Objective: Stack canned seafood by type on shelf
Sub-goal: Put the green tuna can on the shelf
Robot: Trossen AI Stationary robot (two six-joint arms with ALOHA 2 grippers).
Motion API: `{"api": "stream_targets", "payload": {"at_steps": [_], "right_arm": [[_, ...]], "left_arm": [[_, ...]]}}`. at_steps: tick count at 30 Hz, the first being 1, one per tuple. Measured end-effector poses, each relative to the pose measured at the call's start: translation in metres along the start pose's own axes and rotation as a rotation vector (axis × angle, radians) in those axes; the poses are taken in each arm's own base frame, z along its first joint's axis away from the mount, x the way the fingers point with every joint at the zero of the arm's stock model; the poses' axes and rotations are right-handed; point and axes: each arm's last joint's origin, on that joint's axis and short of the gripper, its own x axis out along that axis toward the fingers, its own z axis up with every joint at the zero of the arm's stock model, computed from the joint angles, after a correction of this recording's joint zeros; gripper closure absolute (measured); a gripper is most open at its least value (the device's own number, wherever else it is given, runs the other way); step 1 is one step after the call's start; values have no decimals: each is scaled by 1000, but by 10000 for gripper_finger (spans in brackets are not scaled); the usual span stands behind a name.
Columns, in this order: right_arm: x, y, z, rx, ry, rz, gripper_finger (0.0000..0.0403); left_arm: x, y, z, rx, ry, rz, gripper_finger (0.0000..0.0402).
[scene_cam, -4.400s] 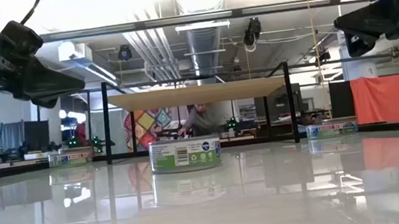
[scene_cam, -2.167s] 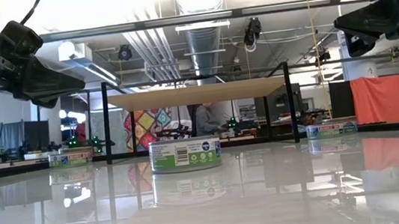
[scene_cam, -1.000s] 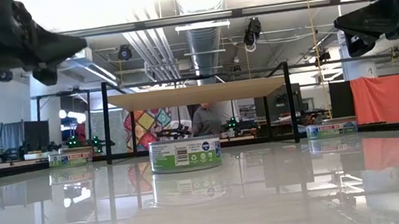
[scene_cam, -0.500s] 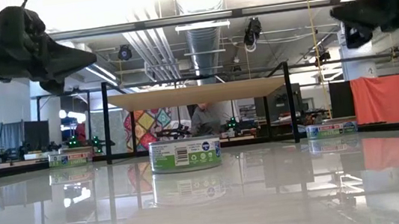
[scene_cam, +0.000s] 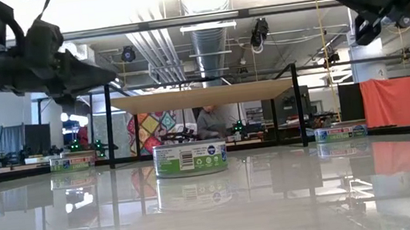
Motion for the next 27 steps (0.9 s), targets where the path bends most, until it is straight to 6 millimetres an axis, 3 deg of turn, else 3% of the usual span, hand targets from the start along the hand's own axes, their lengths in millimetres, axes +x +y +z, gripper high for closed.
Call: {"api": "stream_targets", "payload": {"at_steps": [8,18,27], "right_arm": [[6,-2,-8,0,82,-16,390],[15,-2,-12,1,109,-21,390],[20,-5,-25,80,216,-51,378]], "left_arm": [[17,-7,-6,2,-1,15,394],[61,-31,-2,95,17,26,293],[69,-33,-10,94,53,32,247]]}}
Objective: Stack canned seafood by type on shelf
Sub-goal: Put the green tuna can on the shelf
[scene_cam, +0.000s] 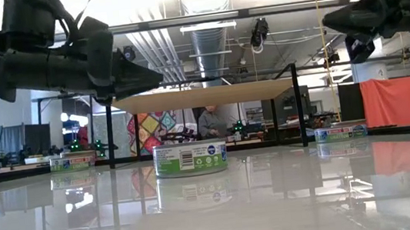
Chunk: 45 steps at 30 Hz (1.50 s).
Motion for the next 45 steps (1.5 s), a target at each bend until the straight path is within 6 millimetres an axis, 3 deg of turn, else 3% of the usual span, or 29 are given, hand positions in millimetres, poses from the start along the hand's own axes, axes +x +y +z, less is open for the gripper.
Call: {"api": "stream_targets", "payload": {"at_steps": [8,14,20,24,31,39,45], "right_arm": [[4,2,1,22,-19,22,277],[9,6,-6,-22,28,3,206],[15,12,-19,-32,128,-40,165],[25,19,-19,-51,174,-70,148],[53,29,-20,-91,309,-123,107],[100,39,-26,-133,435,-153,44],[133,44,-43,-184,532,-160,35]], "left_arm": [[1,0,-7,-31,45,-13,216],[13,-7,-20,-41,134,-31,205],[29,-16,-27,-11,263,-31,170],[33,-23,-14,-34,260,-125,143],[21,-35,2,-143,317,-331,107],[5,-62,9,-1,557,-255,102],[-15,-81,6,43,630,-209,101]]}}
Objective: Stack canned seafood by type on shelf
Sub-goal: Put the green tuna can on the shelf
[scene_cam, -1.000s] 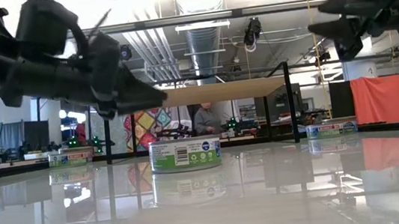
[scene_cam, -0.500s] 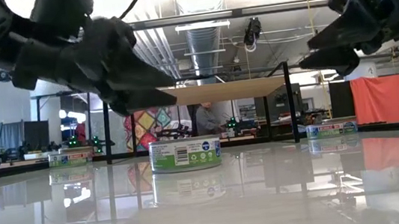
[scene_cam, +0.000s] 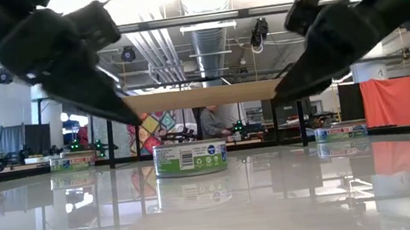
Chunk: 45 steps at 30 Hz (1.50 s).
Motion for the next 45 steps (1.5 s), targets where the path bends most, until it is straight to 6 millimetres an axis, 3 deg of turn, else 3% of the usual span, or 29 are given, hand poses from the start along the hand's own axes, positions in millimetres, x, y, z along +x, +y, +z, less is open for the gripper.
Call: {"api": "stream_targets", "payload": {"at_steps": [6,17,23,29,36,42,45], "right_arm": [[35,9,-1,-25,68,-16,35],[71,19,2,-60,151,-48,35],[90,24,3,-65,166,-54,35],[103,31,11,-65,157,-33,34],[99,32,21,-66,184,-27,34],[76,29,37,-100,329,-61,34],[70,27,44,-128,300,-102,34]], "left_arm": [[5,-1,-23,-62,-6,42,78],[48,-6,-44,79,-55,123,34],[64,-11,-41,90,-82,146,33],[67,-10,-38,128,-96,159,33],[67,-8,-41,121,-103,150,33],[66,-7,-44,78,-96,146,33],[66,-7,-45,81,-93,148,33]]}}
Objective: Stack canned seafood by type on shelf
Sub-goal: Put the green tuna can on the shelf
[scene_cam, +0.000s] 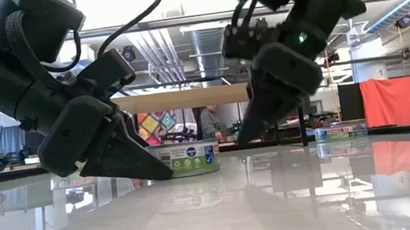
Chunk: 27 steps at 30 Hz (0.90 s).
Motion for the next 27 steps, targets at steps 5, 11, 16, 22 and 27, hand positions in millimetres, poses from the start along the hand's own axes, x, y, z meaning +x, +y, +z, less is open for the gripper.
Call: {"api": "stream_targets", "payload": {"at_steps": [5,11,16,22,27], "right_arm": [[3,-8,2,7,-65,-226,34],[17,-5,-1,36,-81,-209,34],[19,4,-3,63,-54,-36,34],[11,13,-2,78,-26,119,34],[3,6,7,60,-94,5,35]], "left_arm": [[0,0,0,5,-1,1,33],[-3,1,3,5,-7,-1,33],[-5,2,5,12,-3,7,33],[-9,5,6,32,20,17,33],[-13,6,8,44,35,10,33]]}}
